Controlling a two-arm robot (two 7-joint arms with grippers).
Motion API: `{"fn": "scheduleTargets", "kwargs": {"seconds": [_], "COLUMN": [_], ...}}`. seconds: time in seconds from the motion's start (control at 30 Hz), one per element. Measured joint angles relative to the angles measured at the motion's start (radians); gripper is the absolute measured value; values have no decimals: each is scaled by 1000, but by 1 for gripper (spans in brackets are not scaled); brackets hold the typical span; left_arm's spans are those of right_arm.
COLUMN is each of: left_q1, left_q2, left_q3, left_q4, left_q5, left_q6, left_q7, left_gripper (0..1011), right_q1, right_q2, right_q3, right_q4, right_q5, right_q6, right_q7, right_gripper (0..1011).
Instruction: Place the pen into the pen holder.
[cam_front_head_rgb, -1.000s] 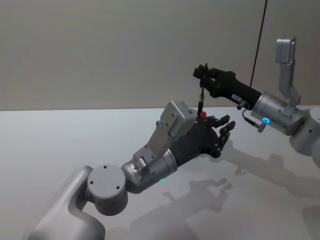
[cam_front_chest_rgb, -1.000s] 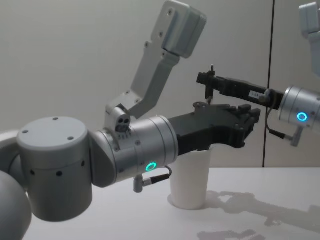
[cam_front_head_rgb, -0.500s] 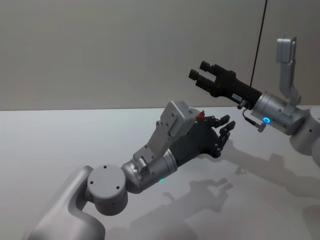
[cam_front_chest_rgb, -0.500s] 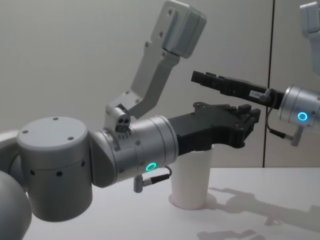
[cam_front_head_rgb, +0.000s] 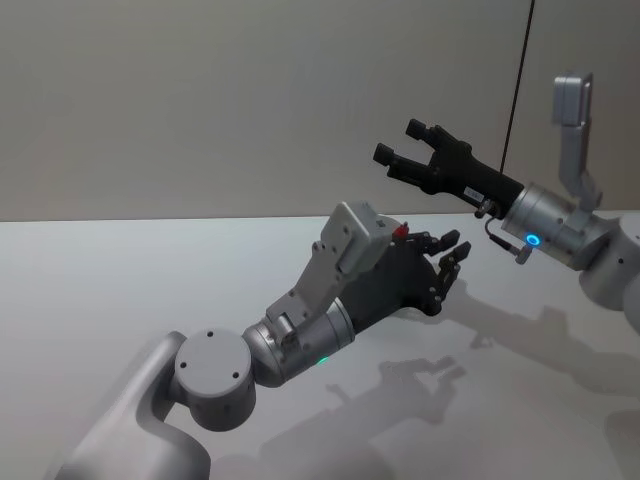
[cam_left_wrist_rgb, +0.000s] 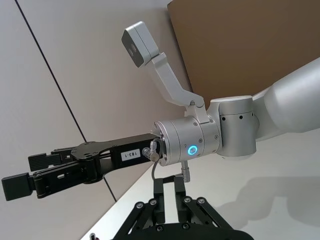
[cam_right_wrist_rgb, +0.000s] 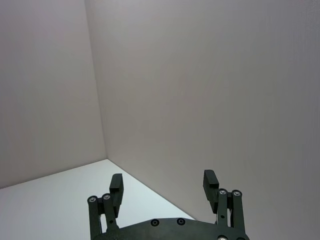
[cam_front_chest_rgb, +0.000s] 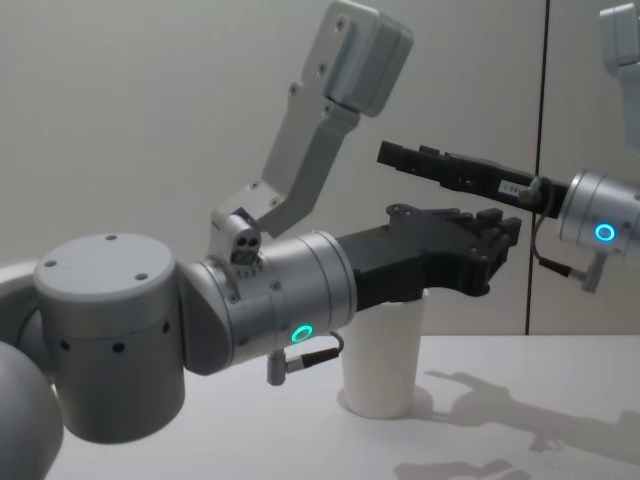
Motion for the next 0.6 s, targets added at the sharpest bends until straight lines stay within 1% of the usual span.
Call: {"fn": "scheduleTargets", "kwargs": {"seconds": [0.6], "left_q1": [0], "left_q2": [0], "left_q3": [0], "left_q4": [0], "left_q5": [0], "left_q6": [0], "left_q7": [0], "left_gripper": [132], "right_q1": [1], "right_q2": [0], "right_q3": [1], "right_q4": [1], "right_q5": [-1], "right_q6": [0], "right_q7": [0], "right_gripper": [1001]}}
